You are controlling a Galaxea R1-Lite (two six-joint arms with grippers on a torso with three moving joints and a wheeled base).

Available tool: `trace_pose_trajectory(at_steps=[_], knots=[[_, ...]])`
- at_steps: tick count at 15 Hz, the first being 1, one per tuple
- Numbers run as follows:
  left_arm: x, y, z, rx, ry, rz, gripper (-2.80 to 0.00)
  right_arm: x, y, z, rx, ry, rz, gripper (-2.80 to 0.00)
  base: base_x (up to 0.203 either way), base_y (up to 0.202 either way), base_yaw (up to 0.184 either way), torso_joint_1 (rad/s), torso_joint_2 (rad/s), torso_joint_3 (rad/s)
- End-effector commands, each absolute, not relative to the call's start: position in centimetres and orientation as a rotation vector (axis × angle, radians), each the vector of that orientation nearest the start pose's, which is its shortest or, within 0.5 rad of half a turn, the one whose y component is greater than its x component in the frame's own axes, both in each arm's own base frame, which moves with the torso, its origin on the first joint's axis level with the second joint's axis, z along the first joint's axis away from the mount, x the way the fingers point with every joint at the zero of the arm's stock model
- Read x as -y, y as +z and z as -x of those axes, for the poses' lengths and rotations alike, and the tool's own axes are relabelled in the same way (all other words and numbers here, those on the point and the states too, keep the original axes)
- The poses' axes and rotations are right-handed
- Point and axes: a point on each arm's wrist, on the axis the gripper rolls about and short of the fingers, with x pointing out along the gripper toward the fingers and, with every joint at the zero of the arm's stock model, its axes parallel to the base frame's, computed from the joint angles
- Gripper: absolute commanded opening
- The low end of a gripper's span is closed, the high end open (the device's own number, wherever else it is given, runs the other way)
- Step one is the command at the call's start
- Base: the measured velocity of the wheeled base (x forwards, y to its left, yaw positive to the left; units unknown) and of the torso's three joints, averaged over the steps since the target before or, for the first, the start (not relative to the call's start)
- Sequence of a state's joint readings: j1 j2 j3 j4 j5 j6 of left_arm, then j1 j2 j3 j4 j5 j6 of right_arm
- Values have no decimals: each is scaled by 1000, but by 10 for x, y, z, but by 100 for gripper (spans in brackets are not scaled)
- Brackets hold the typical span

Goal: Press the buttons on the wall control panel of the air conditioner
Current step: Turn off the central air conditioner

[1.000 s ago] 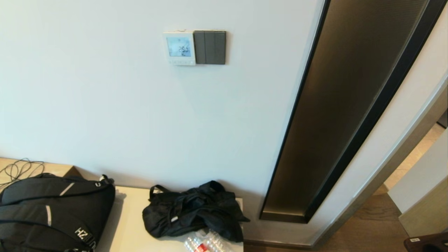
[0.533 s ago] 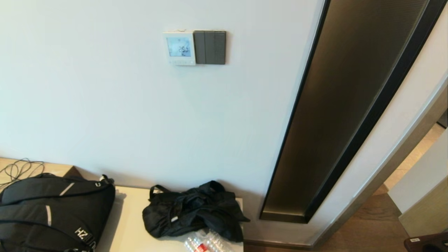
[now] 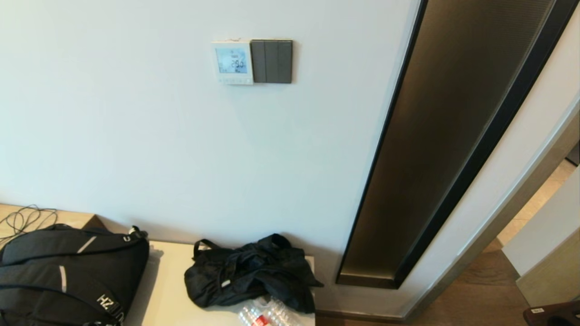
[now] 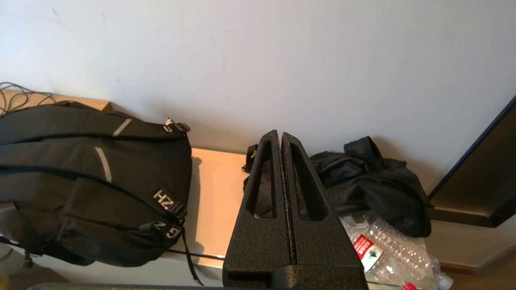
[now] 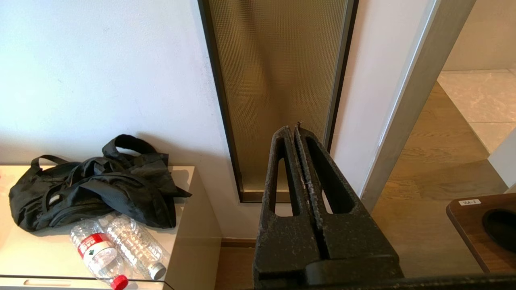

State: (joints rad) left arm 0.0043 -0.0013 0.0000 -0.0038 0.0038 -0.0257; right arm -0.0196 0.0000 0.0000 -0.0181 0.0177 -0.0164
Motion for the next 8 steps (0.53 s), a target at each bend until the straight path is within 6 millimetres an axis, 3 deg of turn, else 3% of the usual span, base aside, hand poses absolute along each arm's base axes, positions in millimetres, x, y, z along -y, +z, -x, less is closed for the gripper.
trace_pose_trajectory(at_steps=[1,8], knots=[[0,76,23,5,11,26,-280,-1,77,23,16,-2,17,-280,0,0,0,0,0,0],[0,76,23,5,10,28,-280,-1,77,23,15,-2,17,-280,0,0,0,0,0,0]])
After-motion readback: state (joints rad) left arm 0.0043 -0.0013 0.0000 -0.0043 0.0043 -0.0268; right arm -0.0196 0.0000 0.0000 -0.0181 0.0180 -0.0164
